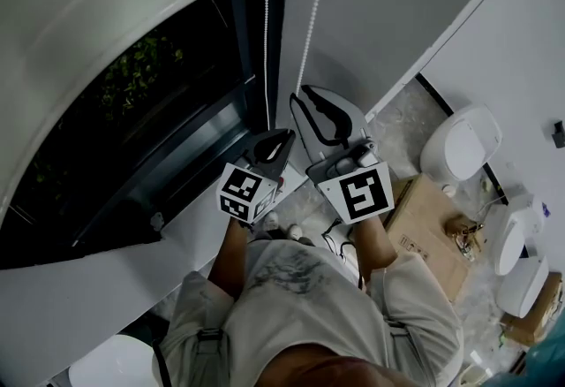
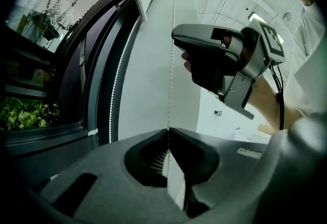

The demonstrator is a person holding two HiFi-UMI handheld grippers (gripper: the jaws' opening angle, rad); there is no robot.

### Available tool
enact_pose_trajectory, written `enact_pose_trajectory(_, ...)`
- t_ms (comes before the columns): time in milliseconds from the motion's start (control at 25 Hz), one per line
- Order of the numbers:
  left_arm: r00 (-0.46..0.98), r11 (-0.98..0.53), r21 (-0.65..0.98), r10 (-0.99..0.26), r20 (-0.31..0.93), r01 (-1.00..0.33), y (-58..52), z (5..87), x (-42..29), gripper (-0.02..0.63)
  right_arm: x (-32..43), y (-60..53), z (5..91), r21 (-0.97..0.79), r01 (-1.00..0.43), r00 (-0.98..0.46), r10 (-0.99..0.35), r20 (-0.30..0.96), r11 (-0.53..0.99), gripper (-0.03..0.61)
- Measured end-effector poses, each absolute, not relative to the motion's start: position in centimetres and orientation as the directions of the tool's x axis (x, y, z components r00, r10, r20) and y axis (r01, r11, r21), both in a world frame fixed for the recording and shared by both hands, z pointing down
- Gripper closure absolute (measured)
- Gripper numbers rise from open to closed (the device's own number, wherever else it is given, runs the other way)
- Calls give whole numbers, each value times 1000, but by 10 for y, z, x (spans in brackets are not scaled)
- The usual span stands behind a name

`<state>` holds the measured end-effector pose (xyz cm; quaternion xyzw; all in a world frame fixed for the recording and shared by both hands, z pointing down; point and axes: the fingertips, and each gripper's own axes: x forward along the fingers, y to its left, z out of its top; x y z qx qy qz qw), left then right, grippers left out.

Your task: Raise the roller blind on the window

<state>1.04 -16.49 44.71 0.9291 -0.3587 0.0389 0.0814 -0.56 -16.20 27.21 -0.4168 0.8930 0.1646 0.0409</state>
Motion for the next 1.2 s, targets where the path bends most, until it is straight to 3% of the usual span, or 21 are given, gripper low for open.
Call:
enact_pose_trajectory(280, 738, -728, 121, -662, 132, -674, -167, 448, 14, 598, -10, -174, 247, 294, -754, -653, -721, -233, 588, 506)
enact_pose_trajectory(520, 741, -730, 126, -660, 124, -672, -169, 446, 17, 598, -10, -176, 246, 253, -750, -660, -718, -221, 611, 565)
enact_pose_trajectory(1200, 732, -719, 139, -664, 153, -681, -166, 464, 11, 598, -12, -173, 264, 260, -763, -644, -732, -224, 592, 568)
